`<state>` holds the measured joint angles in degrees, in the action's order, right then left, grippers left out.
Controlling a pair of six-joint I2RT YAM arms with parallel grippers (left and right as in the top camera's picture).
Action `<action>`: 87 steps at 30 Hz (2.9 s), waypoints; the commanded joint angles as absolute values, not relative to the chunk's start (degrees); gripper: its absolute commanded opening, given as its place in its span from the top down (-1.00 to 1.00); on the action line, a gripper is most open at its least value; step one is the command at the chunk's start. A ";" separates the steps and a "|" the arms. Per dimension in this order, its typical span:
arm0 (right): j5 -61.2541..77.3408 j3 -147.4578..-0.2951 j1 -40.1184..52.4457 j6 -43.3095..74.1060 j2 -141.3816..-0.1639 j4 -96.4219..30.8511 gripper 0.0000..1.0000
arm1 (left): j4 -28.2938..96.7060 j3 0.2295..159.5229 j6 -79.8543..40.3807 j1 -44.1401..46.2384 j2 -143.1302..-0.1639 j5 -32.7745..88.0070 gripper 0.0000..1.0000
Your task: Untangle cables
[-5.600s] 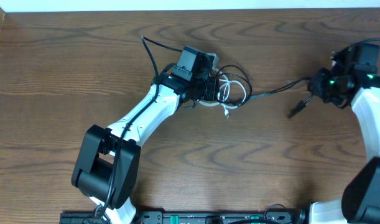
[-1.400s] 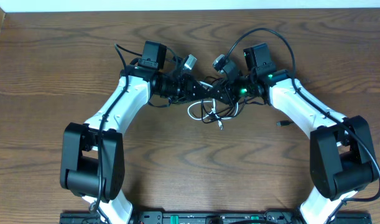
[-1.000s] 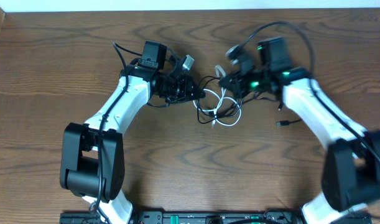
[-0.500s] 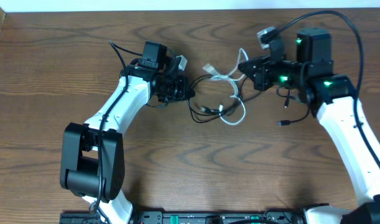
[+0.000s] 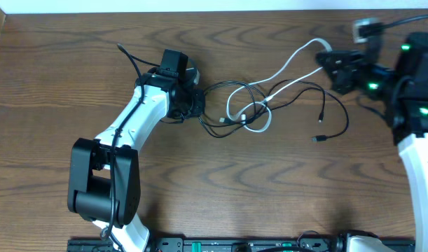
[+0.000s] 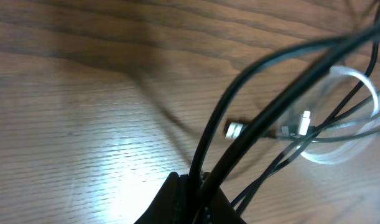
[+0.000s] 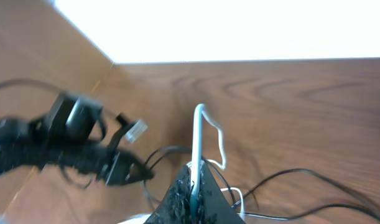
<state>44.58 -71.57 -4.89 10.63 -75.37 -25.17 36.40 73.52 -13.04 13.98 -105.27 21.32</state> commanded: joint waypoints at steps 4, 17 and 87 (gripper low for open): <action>44.66 -72.34 -14.94 18.79 -72.58 -23.09 0.98 | 37.30 73.34 -12.05 13.89 -104.05 15.27 0.83; 41.50 -72.34 -28.58 33.89 -72.64 -14.48 0.98 | 37.28 73.34 -12.05 13.89 -104.05 14.26 0.83; 35.90 -72.31 -22.15 19.62 -84.33 -35.42 0.95 | 28.01 74.04 -48.90 32.47 -106.91 12.58 0.85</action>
